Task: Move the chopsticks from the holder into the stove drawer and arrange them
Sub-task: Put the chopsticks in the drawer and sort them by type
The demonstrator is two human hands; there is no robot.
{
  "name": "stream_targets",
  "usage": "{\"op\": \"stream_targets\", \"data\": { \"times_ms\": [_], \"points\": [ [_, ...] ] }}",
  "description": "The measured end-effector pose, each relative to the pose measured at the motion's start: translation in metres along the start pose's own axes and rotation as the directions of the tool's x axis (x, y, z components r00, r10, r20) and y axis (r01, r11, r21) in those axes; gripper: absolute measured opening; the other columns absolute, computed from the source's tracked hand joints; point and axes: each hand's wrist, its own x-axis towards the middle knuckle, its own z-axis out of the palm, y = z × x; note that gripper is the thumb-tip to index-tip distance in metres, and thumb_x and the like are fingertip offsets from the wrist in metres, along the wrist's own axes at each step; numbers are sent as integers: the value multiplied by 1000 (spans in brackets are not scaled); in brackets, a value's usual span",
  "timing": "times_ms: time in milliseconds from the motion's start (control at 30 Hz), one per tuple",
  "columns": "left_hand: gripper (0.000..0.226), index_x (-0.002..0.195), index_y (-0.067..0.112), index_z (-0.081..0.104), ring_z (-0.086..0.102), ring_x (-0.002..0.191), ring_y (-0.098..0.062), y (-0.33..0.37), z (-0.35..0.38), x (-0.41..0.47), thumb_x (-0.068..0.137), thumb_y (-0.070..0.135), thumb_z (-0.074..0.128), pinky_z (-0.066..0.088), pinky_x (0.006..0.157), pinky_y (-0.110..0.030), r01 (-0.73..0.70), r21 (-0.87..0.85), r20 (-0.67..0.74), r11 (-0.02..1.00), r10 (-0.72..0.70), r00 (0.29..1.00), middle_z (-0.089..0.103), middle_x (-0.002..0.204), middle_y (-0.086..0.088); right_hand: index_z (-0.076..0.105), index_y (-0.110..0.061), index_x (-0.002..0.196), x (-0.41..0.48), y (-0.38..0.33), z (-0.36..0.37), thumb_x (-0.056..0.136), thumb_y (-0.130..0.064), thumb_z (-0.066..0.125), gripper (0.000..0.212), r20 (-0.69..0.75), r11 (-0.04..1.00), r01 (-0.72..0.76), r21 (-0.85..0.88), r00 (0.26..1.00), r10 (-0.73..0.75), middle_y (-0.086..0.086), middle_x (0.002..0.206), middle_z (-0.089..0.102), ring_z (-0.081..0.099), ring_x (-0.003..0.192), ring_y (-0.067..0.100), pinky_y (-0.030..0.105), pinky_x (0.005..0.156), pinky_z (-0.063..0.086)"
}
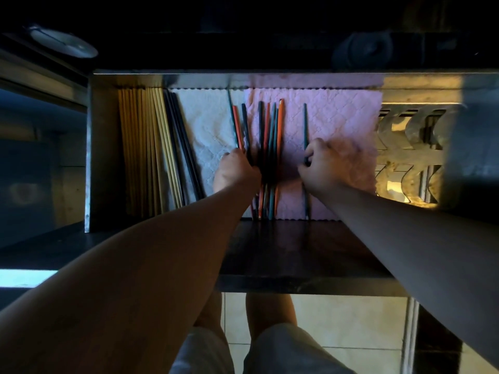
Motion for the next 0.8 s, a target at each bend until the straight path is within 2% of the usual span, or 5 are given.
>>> {"op": "stream_targets", "data": {
  "times_ms": [167, 400, 533, 667, 800],
  "points": [
    [23, 103, 6, 56, 54, 80, -26, -3, 2, 1, 86, 21, 57, 39, 63, -34, 4, -64, -34, 998, -6, 999, 58, 96, -11, 53, -12, 115, 5, -1, 5, 84, -24, 61, 34, -41, 992, -47, -116, 998, 42, 10, 105, 59, 54, 101, 29, 36, 78, 39],
    [26, 102, 5, 59, 61, 82, -26, -12, 0, 8, 90, 29, 61, 38, 58, -28, 81, -146, -52, 986, -89, 995, 63, 89, -7, 63, -16, 84, 7, -8, 3, 60, -52, 39, 49, -80, 992, -129, -19, 989, 127, 5, 76, 63, 59, 80, 31, 42, 86, 50],
    [17, 81, 7, 64, 56, 58, -18, -13, -10, 6, 88, 21, 59, 29, 41, -21, 82, -156, 34, 984, -78, 996, 58, 64, -3, 63, -6, 104, 3, -15, -6, 89, -28, 51, 29, -10, 982, -174, 71, 985, 175, 5, 84, 52, 44, 73, 16, 19, 68, 30],
    [13, 89, 8, 57, 53, 61, -20, -17, -17, 3, 86, 19, 50, 28, 44, -23, 143, -213, 41, 966, -138, 990, 57, 75, -5, 59, -5, 95, -4, -22, -8, 95, -11, 48, 12, 14, 958, -100, 267, 995, 100, 14, 79, 49, 30, 53, 7, -4, 50, 27],
    [18, 102, 10, 53, 63, 85, -28, -15, -22, 1, 89, 12, 40, 49, 60, -30, 213, -311, 66, 926, -203, 977, 62, 96, -11, 51, -14, 94, -1, -35, 10, 98, -15, 44, 8, 61, 853, -135, 504, 991, 121, 14, 75, 53, 48, 63, 22, 30, 60, 42]
  ]
}}
